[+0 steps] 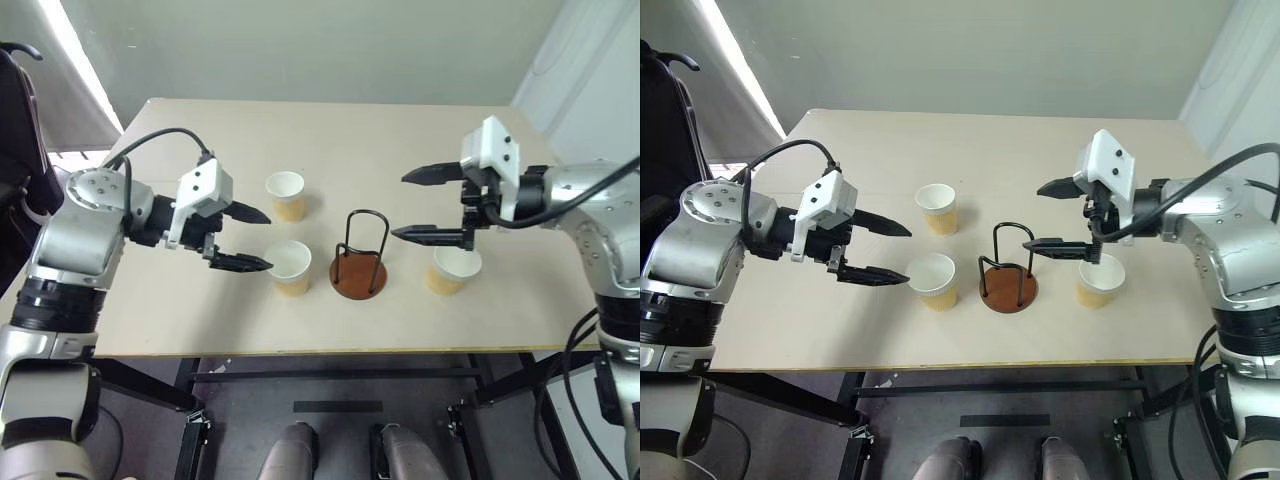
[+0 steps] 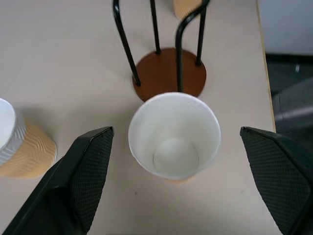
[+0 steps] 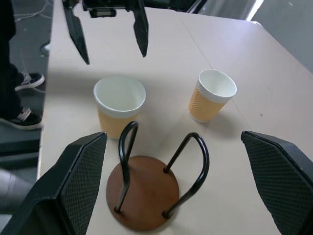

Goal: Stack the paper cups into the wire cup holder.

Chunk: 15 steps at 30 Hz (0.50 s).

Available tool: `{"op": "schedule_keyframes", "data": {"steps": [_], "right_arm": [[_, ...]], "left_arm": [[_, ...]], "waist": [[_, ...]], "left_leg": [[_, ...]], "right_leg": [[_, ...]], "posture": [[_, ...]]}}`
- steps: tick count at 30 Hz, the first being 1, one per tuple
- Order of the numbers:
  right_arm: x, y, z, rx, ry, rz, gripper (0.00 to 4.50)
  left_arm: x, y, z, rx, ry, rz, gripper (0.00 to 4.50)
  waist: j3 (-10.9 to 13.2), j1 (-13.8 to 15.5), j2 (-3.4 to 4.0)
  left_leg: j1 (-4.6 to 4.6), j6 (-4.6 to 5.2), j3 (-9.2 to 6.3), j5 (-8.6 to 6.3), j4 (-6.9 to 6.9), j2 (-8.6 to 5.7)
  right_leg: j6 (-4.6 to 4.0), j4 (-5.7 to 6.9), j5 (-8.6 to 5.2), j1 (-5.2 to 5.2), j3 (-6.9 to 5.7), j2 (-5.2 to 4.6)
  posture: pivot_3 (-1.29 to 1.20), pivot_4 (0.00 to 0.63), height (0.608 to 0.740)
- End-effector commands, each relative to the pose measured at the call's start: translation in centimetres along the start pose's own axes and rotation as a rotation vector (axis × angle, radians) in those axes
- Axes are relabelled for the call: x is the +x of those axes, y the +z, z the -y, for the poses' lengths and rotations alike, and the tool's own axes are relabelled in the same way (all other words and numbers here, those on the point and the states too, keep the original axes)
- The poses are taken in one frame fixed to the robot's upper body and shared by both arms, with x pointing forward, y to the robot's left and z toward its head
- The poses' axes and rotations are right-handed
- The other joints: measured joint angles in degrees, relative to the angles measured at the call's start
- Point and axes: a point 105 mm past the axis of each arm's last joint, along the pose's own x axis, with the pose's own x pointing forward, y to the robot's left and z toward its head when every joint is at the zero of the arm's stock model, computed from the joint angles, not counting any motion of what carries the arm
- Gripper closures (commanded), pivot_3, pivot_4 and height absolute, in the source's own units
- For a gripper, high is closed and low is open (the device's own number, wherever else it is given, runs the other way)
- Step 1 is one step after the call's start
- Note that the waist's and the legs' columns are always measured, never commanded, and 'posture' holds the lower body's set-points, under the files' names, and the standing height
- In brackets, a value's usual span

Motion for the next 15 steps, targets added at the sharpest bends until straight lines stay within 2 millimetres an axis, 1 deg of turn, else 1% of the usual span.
{"op": "schedule_keyframes", "data": {"steps": [1,3,6,7,10,15], "right_arm": [[-1.4,1.5,-0.5,-0.068,0.024,0.009,0.04],[-1.7,1.4,-0.6,-0.067,0.03,-0.004,0.04],[-2.3,1.7,-0.8,-0.059,0.043,-0.01,0.04],[-2.5,1.8,-1.0,-0.056,0.051,-0.004,0.04],[-2.8,2.4,-1.5,-0.065,0.081,0.016,0.04],[-3.1,2.5,-1.7,-0.072,0.093,0.005,0.04]], "left_arm": [[-0.5,1.7,-0.2,0.105,-0.013,-0.017,0.04],[-0.3,2.2,-0.1,0.131,-0.032,-0.02,0.04],[0.3,3.8,0.6,0.212,-0.1,-0.013,0.04],[0.4,4.1,0.9,0.231,-0.118,-0.017,0.04],[0.7,3.4,1.2,0.288,-0.143,-0.091,0.04],[1.1,2.1,0.4,0.33,-0.134,-0.171,0.04]], "waist": [[0.0,-0.01,0.0],[0.0,-0.05,-0.01],[0.0,0.01,-0.01],[0.0,0.0,0.0],[0.0,-0.04,0.0],[0.0,-0.06,0.0]], "left_leg": [[-0.02,0.0,0.0,0.0,0.0,0.0],[-0.01,0.0,0.0,0.0,0.0,0.0],[-0.02,0.01,0.0,0.0,0.01,0.0],[-0.01,0.01,0.0,-0.01,0.0,0.0],[-0.02,0.02,0.01,-0.02,0.0,0.0],[0.01,0.03,0.0,-0.01,0.0,0.02]], "right_leg": [[0.0,0.0,0.0,0.0,0.0,0.0],[0.0,0.0,0.0,0.0,0.01,0.0],[0.0,0.01,0.0,-0.01,0.01,0.0],[0.0,0.0,0.0,0.0,0.01,0.0],[0.01,-0.01,-0.01,-0.01,0.01,0.0],[0.03,0.01,-0.01,0.0,0.02,0.0]], "posture": [[0.0,0.15,0.74],[0.0,0.15,0.74],[0.0,0.15,0.74],[0.0,0.15,0.74],[0.0,0.15,0.74],[0.0,0.15,0.74]]}}
